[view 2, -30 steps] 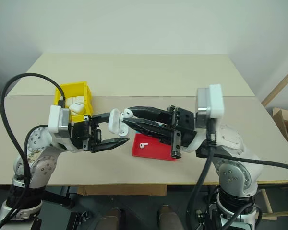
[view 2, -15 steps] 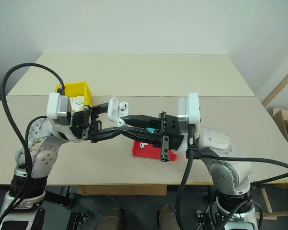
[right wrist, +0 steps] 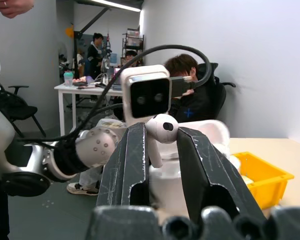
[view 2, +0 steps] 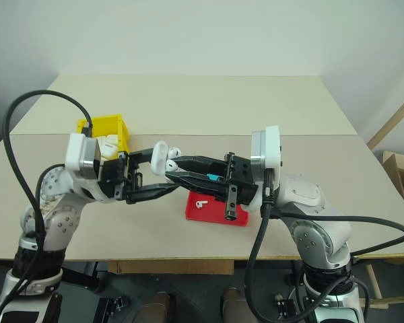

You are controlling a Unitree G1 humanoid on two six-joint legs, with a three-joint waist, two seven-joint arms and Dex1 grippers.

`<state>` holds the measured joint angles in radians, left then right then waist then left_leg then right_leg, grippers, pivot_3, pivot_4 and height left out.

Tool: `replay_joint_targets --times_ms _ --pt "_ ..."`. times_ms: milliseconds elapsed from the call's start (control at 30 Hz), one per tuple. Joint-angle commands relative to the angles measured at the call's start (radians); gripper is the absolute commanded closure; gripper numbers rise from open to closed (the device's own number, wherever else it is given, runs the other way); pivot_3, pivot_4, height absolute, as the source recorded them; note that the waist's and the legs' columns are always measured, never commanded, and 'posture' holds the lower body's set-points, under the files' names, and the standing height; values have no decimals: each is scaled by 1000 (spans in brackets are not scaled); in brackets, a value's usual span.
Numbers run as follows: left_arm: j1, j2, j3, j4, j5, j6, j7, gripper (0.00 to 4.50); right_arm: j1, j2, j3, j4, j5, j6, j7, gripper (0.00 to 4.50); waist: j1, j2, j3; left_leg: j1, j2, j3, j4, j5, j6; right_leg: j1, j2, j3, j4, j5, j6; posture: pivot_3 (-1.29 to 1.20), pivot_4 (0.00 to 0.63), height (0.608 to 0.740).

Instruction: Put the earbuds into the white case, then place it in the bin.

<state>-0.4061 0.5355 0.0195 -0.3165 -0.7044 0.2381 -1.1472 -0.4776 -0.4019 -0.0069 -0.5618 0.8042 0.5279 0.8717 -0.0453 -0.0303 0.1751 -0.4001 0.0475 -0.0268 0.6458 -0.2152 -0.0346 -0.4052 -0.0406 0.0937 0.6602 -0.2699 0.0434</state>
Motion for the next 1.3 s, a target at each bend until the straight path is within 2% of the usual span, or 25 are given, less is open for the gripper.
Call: replay_joint_targets --times_ms 33,567,1300 --pt "20 -6 4 -49 9 -29 4 1752 -31 0 3 -7 -2 -36 1 3771 0 0 0 0 0 0 0 0 0 0 0 0 0 0 0 0 150 740" --pt "41 -9 15 0 15 -84 -31 1752 -3 -76 7 -30 69 15 37 3771 1 0 0 0 0 0 0 0 0 0 0 0 -1 0 0 0 150 740" --pt "40 -16 11 -12 19 -81 -23 1752 8 -83 61 -10 11 -14 31 3771 1 0 0 0 0 0 0 0 0 0 0 0 -1 0 0 0 150 740"
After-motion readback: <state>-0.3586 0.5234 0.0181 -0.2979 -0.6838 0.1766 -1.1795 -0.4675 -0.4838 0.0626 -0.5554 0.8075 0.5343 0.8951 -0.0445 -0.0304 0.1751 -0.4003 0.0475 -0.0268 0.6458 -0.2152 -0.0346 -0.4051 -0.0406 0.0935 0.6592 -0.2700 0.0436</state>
